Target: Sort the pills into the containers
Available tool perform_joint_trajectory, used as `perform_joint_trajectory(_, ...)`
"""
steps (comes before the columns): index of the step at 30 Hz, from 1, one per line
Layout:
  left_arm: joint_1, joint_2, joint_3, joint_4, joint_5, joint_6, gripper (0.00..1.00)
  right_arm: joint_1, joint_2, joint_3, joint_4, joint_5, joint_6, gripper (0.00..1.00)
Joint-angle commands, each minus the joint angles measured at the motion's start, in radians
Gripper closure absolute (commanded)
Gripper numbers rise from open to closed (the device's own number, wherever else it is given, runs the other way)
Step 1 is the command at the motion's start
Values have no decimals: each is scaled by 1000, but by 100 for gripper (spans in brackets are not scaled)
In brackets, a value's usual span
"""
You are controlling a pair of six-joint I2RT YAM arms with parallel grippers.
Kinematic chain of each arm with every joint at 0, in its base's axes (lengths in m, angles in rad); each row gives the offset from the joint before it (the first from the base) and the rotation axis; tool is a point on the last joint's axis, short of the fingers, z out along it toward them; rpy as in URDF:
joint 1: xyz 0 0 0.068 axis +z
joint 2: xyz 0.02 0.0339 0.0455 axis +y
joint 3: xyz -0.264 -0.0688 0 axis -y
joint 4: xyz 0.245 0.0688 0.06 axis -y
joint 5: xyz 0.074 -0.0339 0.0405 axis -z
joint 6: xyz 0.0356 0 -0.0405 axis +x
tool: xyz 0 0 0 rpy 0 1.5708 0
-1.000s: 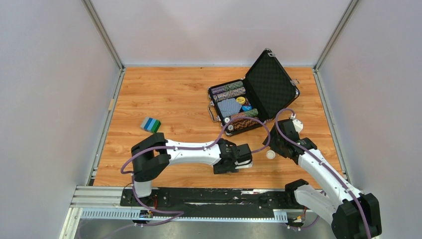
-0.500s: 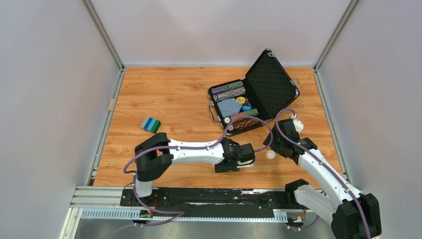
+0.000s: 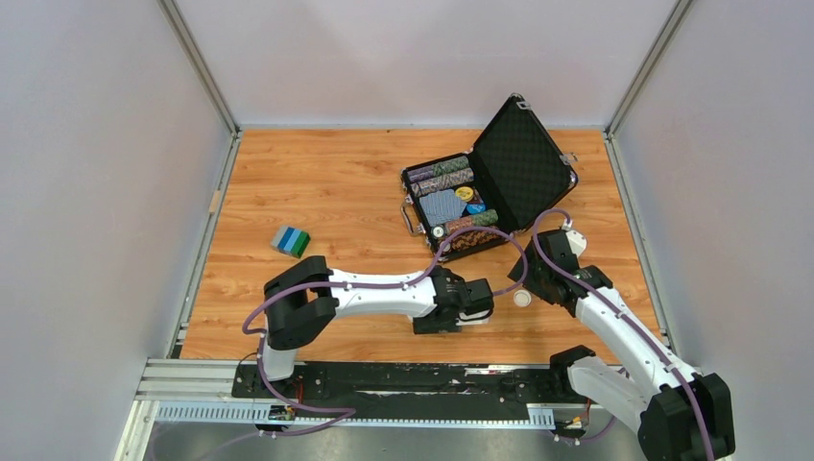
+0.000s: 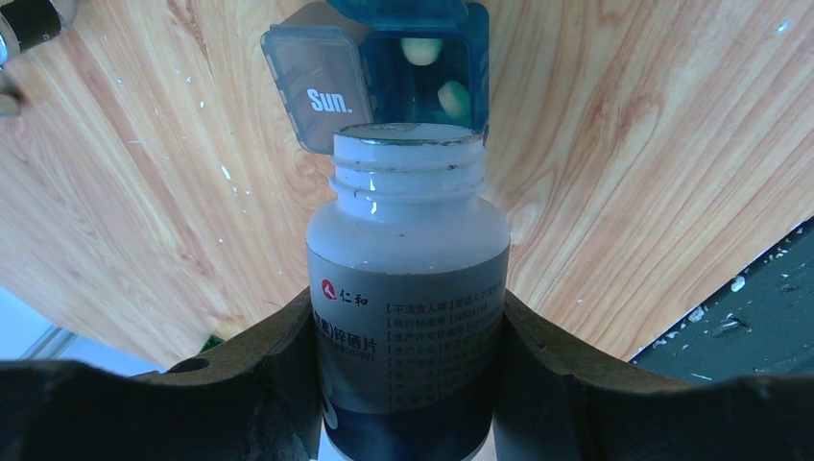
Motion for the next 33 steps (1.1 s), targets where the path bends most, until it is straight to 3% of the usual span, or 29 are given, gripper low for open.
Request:
perform_joint_trajectory(1, -12, 11, 45, -23, -11, -3, 100, -7, -20, -6, 21, 0, 2, 37)
perform_joint_trajectory(16, -12, -44, 7, 12, -48, -23, 100, -10, -25, -4, 22, -15, -2, 36)
perform_joint_trajectory(33, 5, -379, -155, 262, -118, -52, 100, -10, -38, 21, 7, -65, -13, 34)
